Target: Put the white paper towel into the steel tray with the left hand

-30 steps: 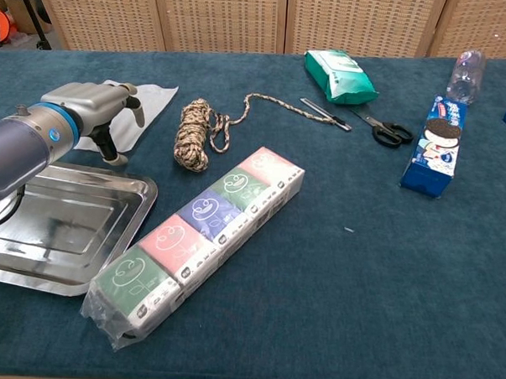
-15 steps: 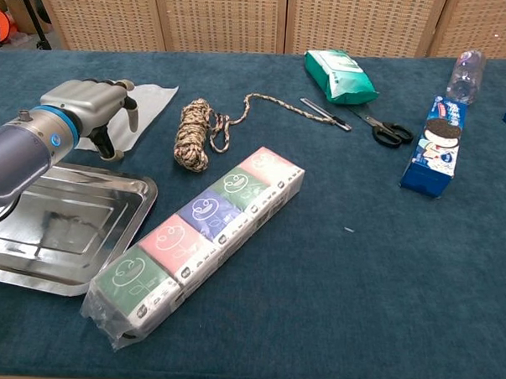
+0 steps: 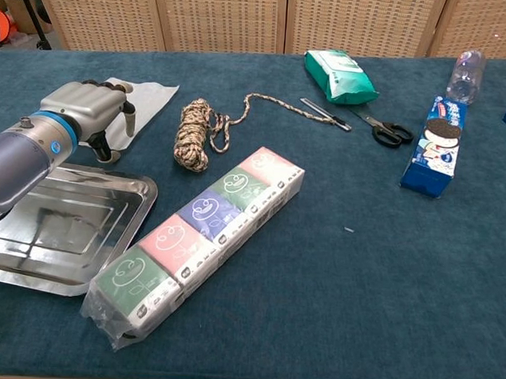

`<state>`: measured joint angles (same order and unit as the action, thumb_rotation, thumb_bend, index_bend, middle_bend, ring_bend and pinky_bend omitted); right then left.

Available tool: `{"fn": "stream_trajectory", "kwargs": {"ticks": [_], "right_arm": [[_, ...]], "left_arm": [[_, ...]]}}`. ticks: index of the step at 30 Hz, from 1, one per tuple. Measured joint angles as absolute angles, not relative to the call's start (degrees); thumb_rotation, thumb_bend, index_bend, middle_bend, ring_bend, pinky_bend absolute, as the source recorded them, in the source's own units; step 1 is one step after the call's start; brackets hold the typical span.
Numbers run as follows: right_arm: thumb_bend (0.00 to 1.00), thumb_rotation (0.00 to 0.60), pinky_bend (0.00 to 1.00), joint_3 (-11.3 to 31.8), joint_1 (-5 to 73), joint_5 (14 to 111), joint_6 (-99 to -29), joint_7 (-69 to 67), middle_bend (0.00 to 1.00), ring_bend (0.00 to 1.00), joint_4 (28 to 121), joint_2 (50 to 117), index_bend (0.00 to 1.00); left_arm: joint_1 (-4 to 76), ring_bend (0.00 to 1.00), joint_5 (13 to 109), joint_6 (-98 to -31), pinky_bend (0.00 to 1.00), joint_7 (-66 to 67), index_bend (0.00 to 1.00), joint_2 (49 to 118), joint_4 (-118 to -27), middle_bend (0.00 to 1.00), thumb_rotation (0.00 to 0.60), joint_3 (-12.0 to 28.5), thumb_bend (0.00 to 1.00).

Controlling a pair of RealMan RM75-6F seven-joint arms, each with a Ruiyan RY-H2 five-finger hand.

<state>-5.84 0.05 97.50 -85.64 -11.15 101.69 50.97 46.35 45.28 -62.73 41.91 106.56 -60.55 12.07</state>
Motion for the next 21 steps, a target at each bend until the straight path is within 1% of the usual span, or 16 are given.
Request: {"fn": "stream_trajectory", "kwargs": {"ticks": [4, 7, 12, 18, 21], "right_arm": [[0.09, 0.600, 0.00, -5.9, 0.1, 97.6, -85.6, -11.2, 0.00, 0.00, 101.7, 50.9, 0.31], [0.09, 0.600, 0.00, -5.9, 0.0, 97.7, -85.8, -11.3, 0.00, 0.00, 101.7, 50.9, 0.31], [0.09, 0.600, 0.00, -5.9, 0.0, 97.7, -85.8, -11.4, 0.00, 0.00, 101.6, 50.9, 0.31], [0.09, 0.600, 0.00, -5.9, 0.0, 97.8, -85.8, -11.3, 0.00, 0.00, 101.7, 50.9, 0.31], [0.09, 0.600, 0.00, -5.9, 0.0, 97.8, -85.8, -11.3, 0.00, 0.00, 101.6, 50.9, 0.31]], "left_arm": [[46.2, 0.00, 46.1, -62.7, 0.02, 42.5, 0.43, 106.9, -59.8, 0.00, 0.600, 11.8, 0.32], [46.1, 0.00, 46.4, -62.6, 0.02, 42.6, 0.47, 107.4, -58.8, 0.00, 0.600, 11.8, 0.33], [45.9, 0.00, 48.5, -63.2, 0.02, 41.9, 0.64, 108.4, -56.1, 0.00, 0.600, 11.8, 0.40], [45.5, 0.00, 51.7, -64.7, 0.02, 40.0, 0.79, 109.2, -54.1, 0.02, 0.600, 12.4, 0.46], [45.4, 0.00, 52.9, -65.3, 0.02, 39.6, 0.82, 108.9, -54.2, 0.02, 0.600, 12.7, 0.48]]}}
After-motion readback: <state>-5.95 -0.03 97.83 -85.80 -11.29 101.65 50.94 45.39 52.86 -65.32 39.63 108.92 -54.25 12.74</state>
